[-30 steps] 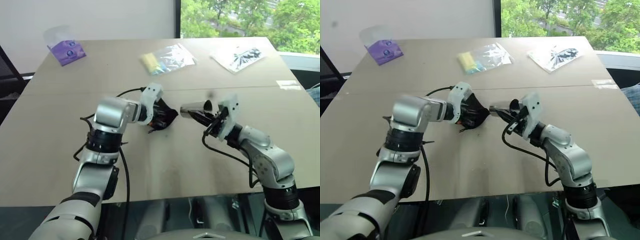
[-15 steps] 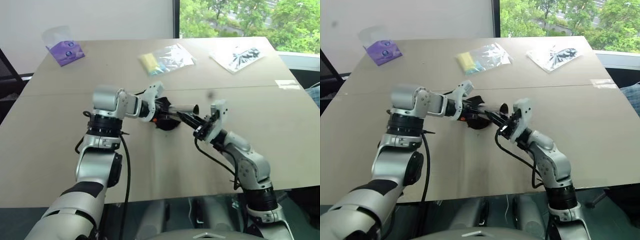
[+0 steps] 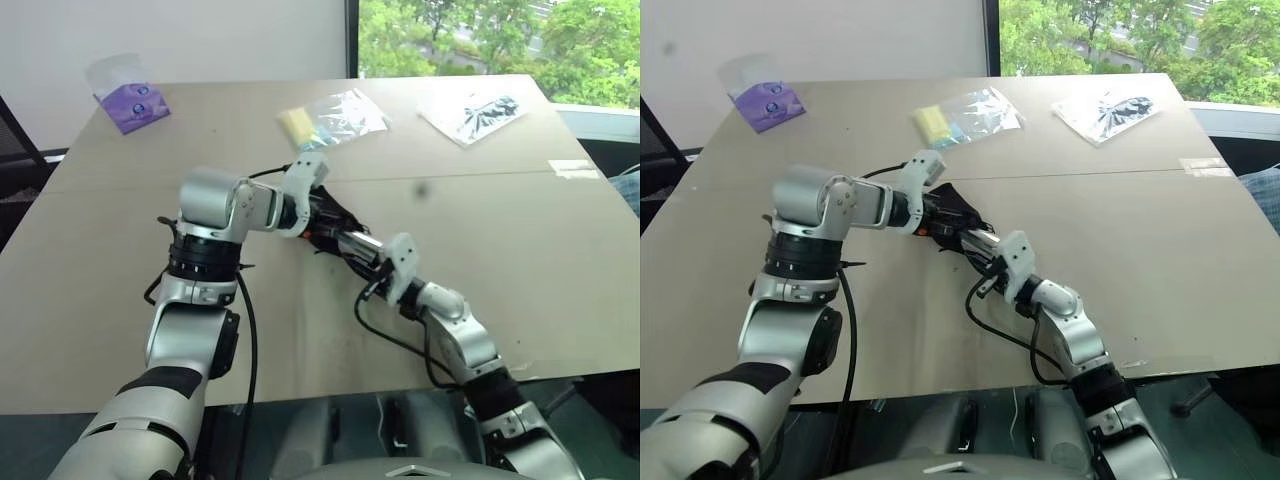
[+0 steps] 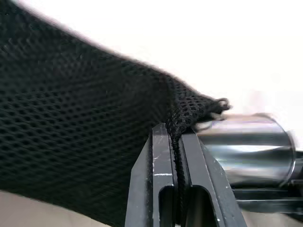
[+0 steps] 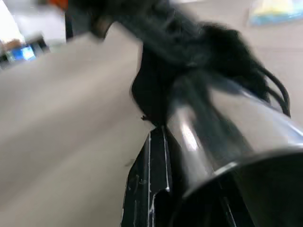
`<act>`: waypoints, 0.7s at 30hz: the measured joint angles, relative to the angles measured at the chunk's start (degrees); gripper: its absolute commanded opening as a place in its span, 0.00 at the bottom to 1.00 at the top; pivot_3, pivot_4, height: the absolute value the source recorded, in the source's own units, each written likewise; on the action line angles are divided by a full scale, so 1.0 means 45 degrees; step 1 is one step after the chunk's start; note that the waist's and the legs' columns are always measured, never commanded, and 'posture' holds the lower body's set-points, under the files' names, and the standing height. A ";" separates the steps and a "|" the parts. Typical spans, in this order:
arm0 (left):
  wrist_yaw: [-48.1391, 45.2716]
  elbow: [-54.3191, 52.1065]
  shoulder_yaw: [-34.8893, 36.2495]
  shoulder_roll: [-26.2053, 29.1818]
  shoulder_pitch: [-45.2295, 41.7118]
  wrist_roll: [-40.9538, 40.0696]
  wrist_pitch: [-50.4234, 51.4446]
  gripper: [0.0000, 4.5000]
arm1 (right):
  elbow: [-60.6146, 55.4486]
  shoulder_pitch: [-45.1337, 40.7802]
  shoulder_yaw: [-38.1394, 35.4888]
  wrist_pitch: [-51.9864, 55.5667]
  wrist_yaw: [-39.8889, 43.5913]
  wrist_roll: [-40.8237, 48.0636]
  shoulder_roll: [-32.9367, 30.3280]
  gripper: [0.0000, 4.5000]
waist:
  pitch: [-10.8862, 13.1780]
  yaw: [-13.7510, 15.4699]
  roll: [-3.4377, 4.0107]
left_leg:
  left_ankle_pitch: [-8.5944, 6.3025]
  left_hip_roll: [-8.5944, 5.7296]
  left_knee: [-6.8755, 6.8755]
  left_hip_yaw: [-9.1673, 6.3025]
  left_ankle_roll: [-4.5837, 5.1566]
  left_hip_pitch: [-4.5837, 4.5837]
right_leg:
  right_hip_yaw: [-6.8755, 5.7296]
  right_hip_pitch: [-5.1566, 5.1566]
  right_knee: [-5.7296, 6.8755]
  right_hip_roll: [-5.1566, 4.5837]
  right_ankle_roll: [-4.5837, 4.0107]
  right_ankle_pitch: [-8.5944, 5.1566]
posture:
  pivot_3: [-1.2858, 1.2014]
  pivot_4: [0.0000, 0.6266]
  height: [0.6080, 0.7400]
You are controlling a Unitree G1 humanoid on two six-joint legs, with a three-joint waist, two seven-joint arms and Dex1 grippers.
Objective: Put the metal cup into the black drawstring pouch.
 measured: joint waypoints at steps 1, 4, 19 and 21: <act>0.0000 -0.0221 -0.0150 -0.0071 -0.0001 -0.0099 -0.0008 0.00 | 0.0184 -0.0127 0.0085 -0.0132 -0.0041 -0.0179 0.0033 0.02 | -0.0002 -0.0009 0.0003 | 0.0002 0.0001 -0.0002 0.0001 -0.0004 0.0004 | 0.0003 -0.0001 0.0008 0.0001 -0.0001 0.0000 | 0.52 0.24 1.00; 0.0035 -0.0809 -0.0270 0.0011 0.0011 -0.0294 0.0236 0.00 | 0.0833 -0.0489 0.0135 -0.0571 -0.0050 -0.0319 0.0410 0.02 | -0.0001 -0.0179 0.0004 | 0.0008 0.0007 -0.0005 0.0004 -0.0015 0.0009 | 0.0013 -0.0013 0.0052 0.0010 -0.0004 -0.0002 | 0.52 0.24 1.00; 0.1256 -0.3726 0.0894 -0.0327 0.0793 -0.0817 0.1466 0.00 | 0.3687 -0.3682 -0.1308 -0.0984 -0.0621 0.0483 0.1894 0.02 | 0.0011 -0.0342 0.0019 | 0.0011 -0.0006 -0.0020 0.0026 -0.0018 -0.0019 | 0.0039 -0.0076 0.0070 0.0005 -0.0005 -0.0002 | 0.52 0.24 1.00; 0.1662 -0.3798 0.1427 -0.0659 0.0787 -0.0806 0.1552 0.00 | 0.4741 -0.4299 -0.0080 -0.2841 -0.0711 -0.1569 0.1255 0.02 | 0.0010 -0.0348 0.0018 | 0.0013 0.0002 -0.0029 0.0026 -0.0022 -0.0018 | 0.0039 -0.0082 0.0071 0.0013 -0.0006 -0.0002 | 0.52 0.24 1.00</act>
